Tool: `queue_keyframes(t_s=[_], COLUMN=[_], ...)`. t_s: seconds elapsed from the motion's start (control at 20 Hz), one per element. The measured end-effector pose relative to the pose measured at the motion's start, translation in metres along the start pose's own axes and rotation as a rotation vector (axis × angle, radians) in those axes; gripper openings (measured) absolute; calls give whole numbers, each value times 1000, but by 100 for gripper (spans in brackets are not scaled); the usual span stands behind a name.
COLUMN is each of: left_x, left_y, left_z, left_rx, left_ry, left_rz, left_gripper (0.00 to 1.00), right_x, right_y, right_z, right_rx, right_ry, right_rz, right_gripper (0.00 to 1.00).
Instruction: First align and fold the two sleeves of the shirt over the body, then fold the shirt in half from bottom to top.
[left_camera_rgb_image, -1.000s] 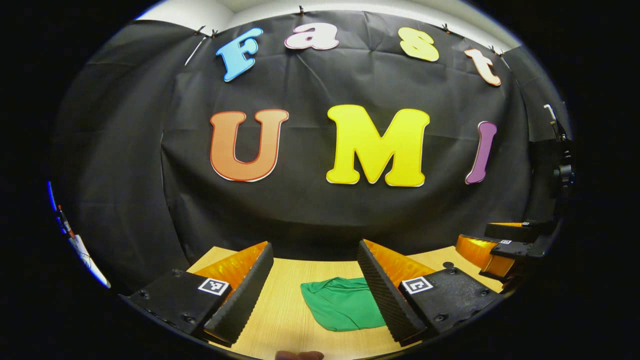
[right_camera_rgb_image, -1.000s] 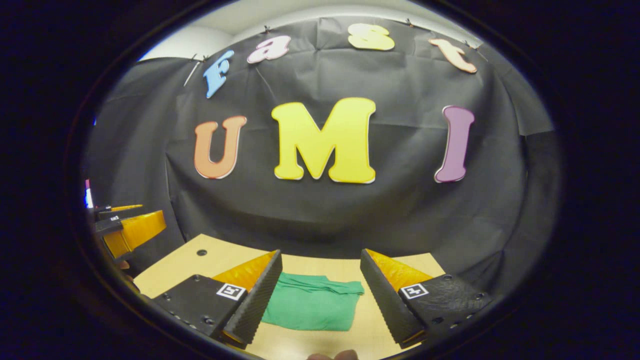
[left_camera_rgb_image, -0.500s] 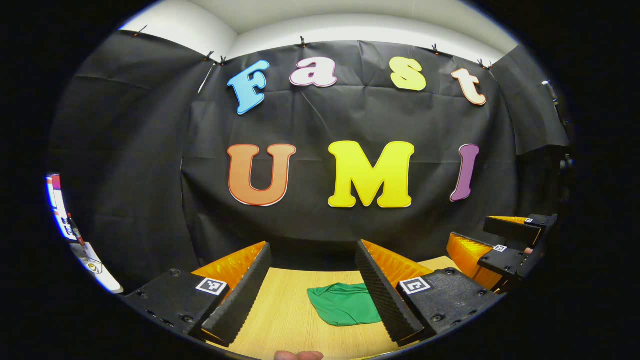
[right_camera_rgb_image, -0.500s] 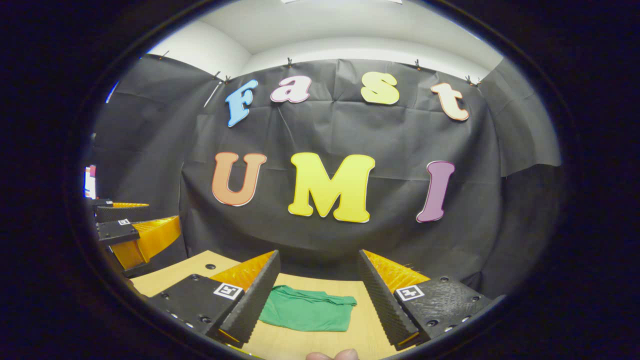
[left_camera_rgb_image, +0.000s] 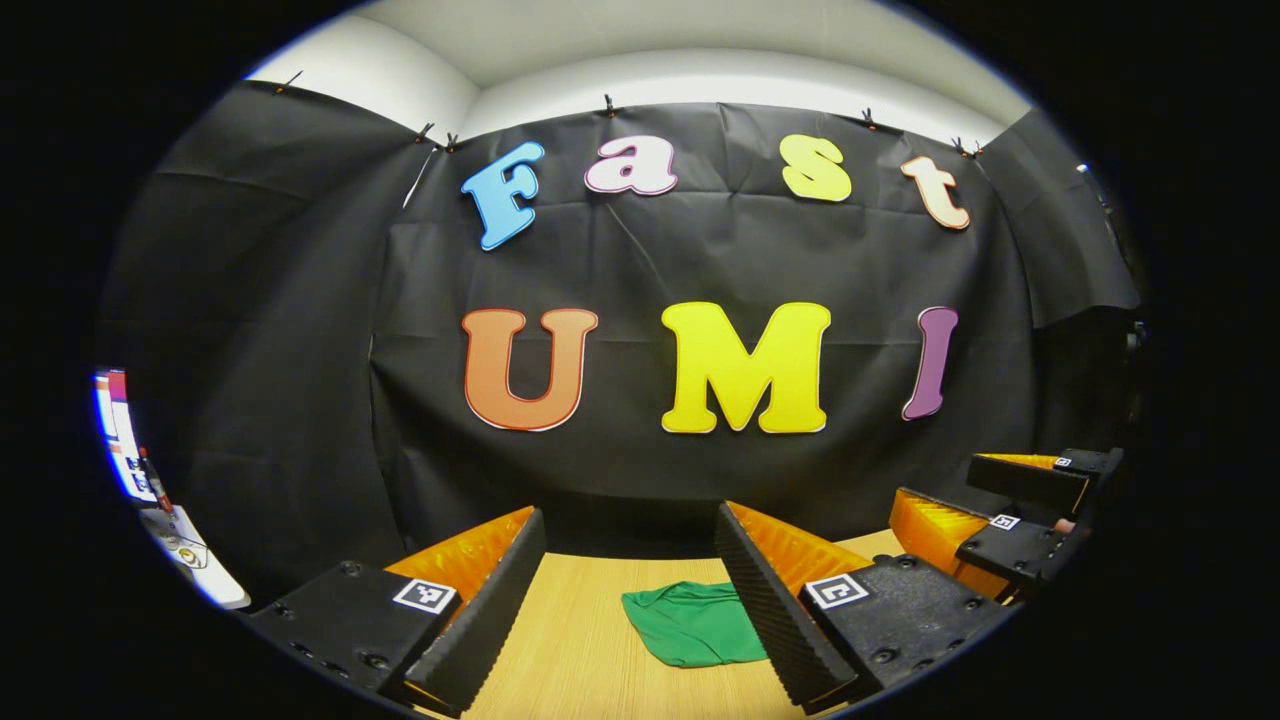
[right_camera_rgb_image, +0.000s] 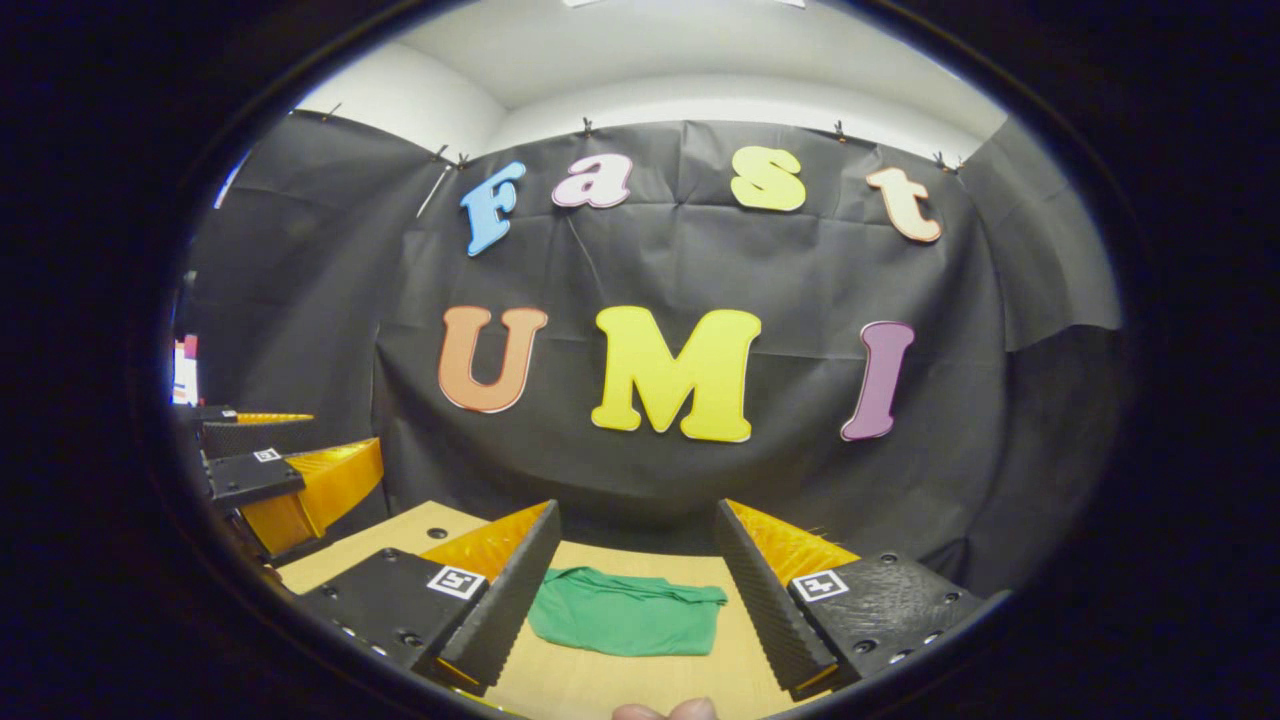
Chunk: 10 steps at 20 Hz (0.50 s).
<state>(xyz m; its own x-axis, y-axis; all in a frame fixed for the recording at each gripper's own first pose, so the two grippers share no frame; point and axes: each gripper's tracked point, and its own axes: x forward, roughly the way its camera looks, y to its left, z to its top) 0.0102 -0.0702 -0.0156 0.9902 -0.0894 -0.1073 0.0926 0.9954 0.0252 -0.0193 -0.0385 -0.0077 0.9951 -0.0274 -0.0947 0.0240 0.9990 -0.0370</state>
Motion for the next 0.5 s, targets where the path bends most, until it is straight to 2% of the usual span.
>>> queue_keyframes(t_s=[0.5], left_x=[1], left_y=[-9], left_z=[-3], left_rx=[-5], left_ry=[14], left_rz=[-14], left_gripper=[100], right_x=[-2], right_y=[3], right_z=[12], right_rx=[-16], right_ry=[-27], right_rz=[-1], right_gripper=[97])
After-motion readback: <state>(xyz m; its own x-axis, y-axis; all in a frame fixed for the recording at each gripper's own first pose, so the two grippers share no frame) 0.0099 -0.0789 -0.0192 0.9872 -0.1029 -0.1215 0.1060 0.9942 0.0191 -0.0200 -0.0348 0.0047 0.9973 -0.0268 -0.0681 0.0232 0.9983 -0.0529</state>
